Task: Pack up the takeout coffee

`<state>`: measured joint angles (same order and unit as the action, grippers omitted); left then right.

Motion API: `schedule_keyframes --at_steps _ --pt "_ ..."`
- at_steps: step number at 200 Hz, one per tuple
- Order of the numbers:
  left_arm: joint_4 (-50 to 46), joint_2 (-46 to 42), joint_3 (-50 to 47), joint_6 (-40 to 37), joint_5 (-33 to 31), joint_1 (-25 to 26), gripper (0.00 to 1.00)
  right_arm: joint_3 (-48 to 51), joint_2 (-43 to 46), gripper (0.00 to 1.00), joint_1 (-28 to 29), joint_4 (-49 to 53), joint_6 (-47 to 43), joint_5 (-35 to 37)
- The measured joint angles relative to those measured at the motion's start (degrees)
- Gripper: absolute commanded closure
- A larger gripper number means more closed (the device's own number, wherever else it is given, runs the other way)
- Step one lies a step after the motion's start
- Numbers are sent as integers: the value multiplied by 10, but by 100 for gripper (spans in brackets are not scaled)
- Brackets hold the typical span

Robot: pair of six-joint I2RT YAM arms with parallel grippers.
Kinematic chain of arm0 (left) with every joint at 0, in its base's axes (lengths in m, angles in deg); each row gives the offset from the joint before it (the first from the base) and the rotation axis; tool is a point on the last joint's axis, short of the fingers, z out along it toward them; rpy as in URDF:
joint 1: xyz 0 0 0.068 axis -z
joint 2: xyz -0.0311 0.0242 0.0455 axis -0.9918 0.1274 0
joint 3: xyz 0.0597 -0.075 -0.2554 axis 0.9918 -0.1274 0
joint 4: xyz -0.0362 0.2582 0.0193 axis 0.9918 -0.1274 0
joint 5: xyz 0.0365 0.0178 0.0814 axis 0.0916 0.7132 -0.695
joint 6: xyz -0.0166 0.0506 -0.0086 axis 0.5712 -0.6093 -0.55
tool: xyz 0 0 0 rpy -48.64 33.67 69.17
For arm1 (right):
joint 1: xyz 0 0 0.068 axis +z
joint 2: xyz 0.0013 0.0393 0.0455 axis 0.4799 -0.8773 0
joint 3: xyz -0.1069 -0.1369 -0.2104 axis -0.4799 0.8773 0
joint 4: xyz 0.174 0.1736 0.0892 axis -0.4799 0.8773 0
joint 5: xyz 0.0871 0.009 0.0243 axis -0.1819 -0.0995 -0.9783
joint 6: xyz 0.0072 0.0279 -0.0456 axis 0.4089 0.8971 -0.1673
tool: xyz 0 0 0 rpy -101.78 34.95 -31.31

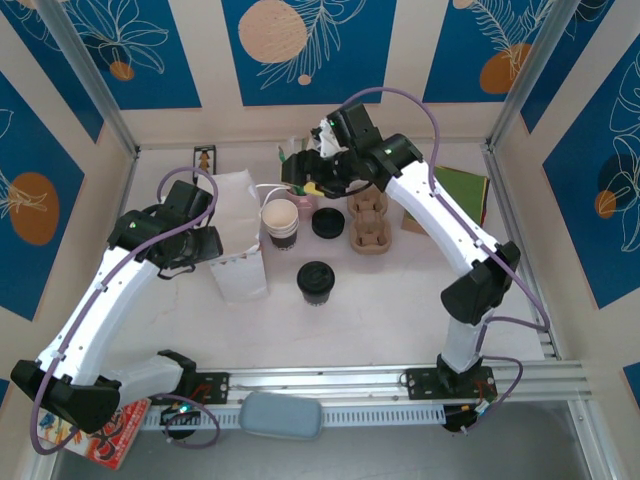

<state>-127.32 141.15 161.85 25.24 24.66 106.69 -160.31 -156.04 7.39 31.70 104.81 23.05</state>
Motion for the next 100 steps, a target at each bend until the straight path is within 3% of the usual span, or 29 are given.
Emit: schedule_keyframes --at_steps 32,82,100 --pt "0 0 0 0 0 0 42 23 4 30 2 -10 15 -28" --pt "0 0 -2 0 0 0 42 24 3 47 3 -37 35 -56" --pt "0 0 -2 0 0 0 42 24 3 49 3 -39 39 -61"
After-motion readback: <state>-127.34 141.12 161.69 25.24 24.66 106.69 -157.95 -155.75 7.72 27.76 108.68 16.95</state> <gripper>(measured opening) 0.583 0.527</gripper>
